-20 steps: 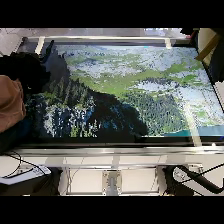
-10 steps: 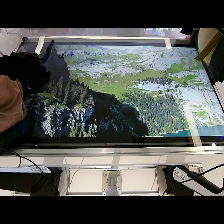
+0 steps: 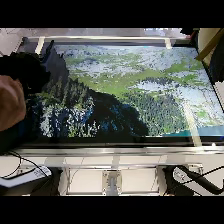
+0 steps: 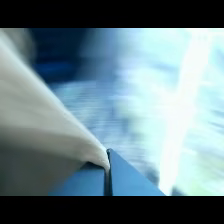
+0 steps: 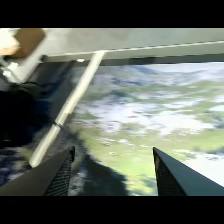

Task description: Fold the clothes and pants, and hang the long-sleeved shirts on hangers.

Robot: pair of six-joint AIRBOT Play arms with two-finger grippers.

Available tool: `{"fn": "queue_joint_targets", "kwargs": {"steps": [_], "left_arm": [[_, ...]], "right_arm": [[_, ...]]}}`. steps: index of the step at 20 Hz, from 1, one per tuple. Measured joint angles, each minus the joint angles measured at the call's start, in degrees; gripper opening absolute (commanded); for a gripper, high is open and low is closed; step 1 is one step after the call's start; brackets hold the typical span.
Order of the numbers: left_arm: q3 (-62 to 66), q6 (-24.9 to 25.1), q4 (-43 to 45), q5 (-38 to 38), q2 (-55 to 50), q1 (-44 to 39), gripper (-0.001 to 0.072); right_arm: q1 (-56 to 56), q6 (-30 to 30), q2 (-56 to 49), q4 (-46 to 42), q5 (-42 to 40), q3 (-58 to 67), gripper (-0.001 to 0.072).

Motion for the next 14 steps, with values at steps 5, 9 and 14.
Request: {"fn": "queue_joint_targets", "kwargs": {"steps": [5,9,14], "left_arm": [[0.00,0.76,-5.55,-1.68,6.86,-31.93,0.0023],[-0.04,-4.37,6.23,5.95,2.56,-63.32,0.0024],[-0.07,-13.84,23.12,15.10,-8.90,-84.17,0.0632]], "right_arm": [[0.00,-3.17,1.99,-27.80,7.17,0.46,0.0543],[0.00,-3.98,1.42,-39.23,7.96,-2.12,0.0543],[0.00,-4.24,-2.21,-40.74,8.44,-5.40,0.0543]]}}
